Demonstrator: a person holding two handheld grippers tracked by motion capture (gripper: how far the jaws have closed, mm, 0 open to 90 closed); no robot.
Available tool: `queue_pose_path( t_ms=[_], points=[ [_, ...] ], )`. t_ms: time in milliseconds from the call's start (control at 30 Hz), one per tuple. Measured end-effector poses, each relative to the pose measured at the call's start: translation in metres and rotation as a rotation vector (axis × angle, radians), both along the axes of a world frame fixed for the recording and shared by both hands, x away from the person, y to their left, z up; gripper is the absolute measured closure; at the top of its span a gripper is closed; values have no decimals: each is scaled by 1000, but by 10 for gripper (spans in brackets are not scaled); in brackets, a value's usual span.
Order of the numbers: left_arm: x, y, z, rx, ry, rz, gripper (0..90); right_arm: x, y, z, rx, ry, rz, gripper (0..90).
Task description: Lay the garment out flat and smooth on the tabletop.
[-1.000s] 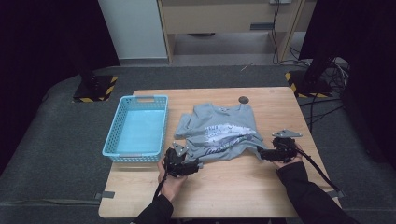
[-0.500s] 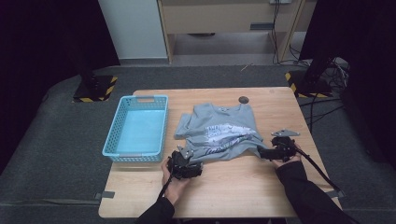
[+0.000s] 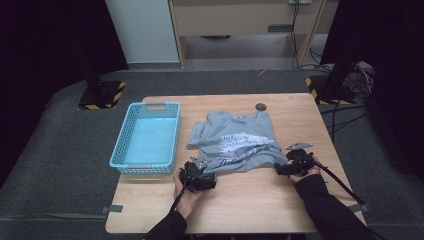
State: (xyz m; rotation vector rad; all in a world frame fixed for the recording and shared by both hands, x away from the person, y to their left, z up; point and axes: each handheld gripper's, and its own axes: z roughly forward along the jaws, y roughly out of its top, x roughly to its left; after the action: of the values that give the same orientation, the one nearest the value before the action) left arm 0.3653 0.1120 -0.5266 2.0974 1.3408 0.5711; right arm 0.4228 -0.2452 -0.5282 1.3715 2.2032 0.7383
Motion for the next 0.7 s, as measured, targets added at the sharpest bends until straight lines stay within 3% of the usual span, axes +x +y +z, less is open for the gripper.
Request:
queue_pose_path(
  t_ms=[100, 233, 367, 500, 600, 700],
  points=[
    [-5, 2, 1, 9, 17, -20, 158, -3, -1, 0, -8, -1, 15, 55],
    [-14, 6, 4, 42, 37, -64, 145, -9, -10, -1, 28, 20, 30, 53],
    [-19, 12, 6, 44, 69, -95, 138, -16, -18, -1, 31, 34, 41, 53],
    [-24, 20, 8, 42, 100, -106, 133, -29, -23, 1, 13, 46, 73, 50],
    [-31, 24, 11, 74, 106, -109, 132, -38, -26, 3, -8, 56, 86, 43],
    [-34, 28, 16, 5, 76, -92, 141, -42, -29, 7, 2, 45, 93, 36]
  ],
)
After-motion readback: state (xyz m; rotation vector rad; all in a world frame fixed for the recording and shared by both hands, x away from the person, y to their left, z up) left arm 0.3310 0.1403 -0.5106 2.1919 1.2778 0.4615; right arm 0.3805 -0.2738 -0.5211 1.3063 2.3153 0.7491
